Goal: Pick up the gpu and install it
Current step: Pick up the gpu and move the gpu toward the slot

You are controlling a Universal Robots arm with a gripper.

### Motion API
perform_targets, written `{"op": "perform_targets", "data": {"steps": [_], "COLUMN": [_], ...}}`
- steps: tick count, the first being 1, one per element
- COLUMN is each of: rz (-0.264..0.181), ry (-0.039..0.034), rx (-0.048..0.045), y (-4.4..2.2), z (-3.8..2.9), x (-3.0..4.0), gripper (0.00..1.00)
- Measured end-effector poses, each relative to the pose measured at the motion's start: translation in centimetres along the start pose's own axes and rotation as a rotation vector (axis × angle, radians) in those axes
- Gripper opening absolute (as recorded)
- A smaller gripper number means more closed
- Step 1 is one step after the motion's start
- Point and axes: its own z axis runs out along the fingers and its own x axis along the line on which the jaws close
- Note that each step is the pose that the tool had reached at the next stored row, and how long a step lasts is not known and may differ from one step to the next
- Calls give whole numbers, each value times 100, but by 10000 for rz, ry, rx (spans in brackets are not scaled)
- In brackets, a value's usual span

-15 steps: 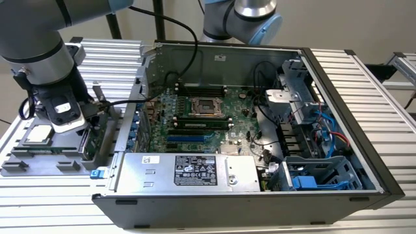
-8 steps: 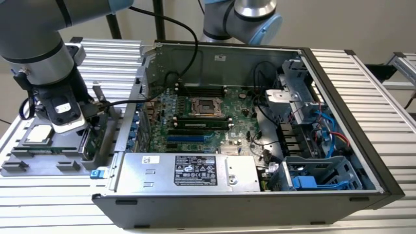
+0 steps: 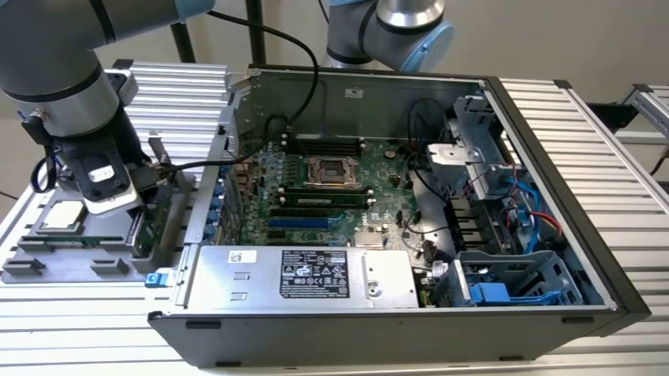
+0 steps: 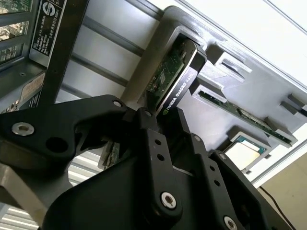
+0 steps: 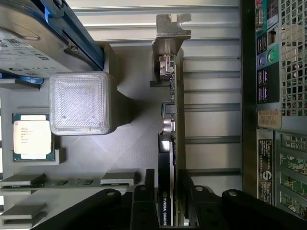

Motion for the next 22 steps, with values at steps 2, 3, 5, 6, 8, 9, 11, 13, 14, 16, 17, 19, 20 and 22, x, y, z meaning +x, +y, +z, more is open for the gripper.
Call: {"op": "perform_targets", "data": {"steps": [2, 3, 5, 6, 8, 9, 11, 13, 14, 16, 17, 19, 20, 22], "rz": [0, 1, 2, 2, 2, 3, 2, 2, 2, 2, 2, 2, 2, 2], "ry": [1, 1, 0, 0, 1, 0, 1, 0, 0, 1, 1, 0, 0, 0], "rx": [0, 0, 0, -1, 0, -1, 0, -1, -1, 0, 0, -1, -1, -1], "y": [0, 0, 1, 1, 1, 1, 0, 1, 1, 0, 0, 0, 0, 0], "z": [0, 1, 1, 2, 2, 2, 3, 4, 4, 4, 4, 5, 6, 6], "x": [0, 0, 1, 1, 1, 1, 1, 1, 1, 1, 1, 1, 1, 1], "gripper": [0, 0, 0, 0, 0, 0, 0, 0, 0, 0, 0, 0, 0, 0]}}
